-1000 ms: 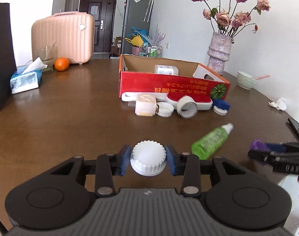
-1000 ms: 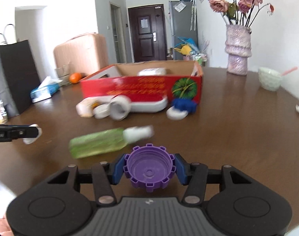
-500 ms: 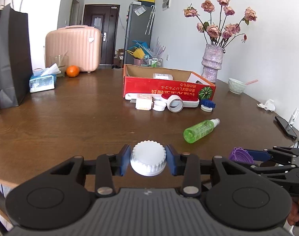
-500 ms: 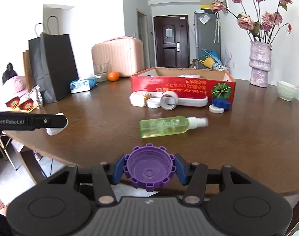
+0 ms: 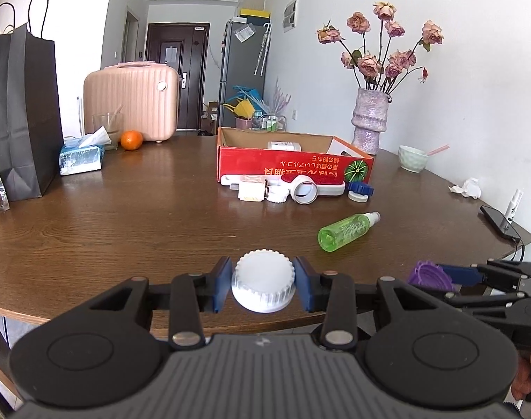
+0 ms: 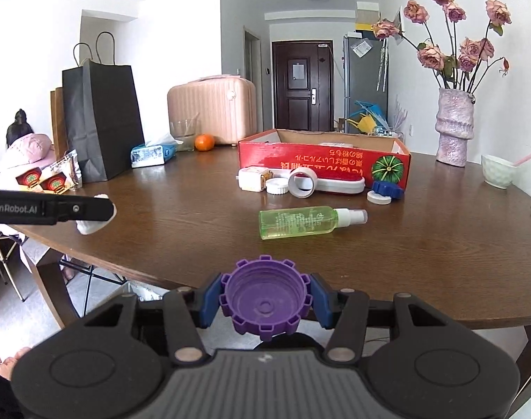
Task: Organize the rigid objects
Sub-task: 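Carry the purple cap and the white cap over the red box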
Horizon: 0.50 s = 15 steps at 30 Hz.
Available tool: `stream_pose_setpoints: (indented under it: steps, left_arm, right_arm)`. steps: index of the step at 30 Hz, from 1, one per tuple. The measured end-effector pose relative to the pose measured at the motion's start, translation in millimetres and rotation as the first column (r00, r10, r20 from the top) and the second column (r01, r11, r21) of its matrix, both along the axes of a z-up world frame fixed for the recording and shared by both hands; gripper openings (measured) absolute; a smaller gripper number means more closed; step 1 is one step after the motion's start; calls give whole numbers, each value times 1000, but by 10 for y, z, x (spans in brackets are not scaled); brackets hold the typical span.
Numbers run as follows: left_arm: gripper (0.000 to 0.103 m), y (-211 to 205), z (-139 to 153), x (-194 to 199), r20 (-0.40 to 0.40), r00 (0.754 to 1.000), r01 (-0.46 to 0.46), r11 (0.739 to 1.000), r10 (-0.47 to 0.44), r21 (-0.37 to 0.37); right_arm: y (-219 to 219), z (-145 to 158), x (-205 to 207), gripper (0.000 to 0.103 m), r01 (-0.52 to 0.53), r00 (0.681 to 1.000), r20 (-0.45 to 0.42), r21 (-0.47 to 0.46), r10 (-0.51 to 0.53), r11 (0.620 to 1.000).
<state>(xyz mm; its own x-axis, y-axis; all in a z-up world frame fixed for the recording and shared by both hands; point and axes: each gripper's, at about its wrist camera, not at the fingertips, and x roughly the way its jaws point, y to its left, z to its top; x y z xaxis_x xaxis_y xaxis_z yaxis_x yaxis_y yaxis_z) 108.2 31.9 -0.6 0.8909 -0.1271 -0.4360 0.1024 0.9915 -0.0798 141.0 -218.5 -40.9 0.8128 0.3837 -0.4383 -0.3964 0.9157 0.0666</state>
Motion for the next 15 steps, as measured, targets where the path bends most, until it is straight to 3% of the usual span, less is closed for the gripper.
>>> stream_pose_setpoints:
  steps: [4, 15]
  left_arm:
    - [39, -11, 28, 23, 27, 1000, -2, 1000, 2, -2]
    - [39, -36, 40, 577, -3, 1000, 26, 999, -26, 19]
  right_arm:
    - [-24, 8, 42, 52, 9, 1000, 22, 11, -9, 1000]
    - [-61, -23, 468, 52, 32, 999, -9, 23, -32, 999]
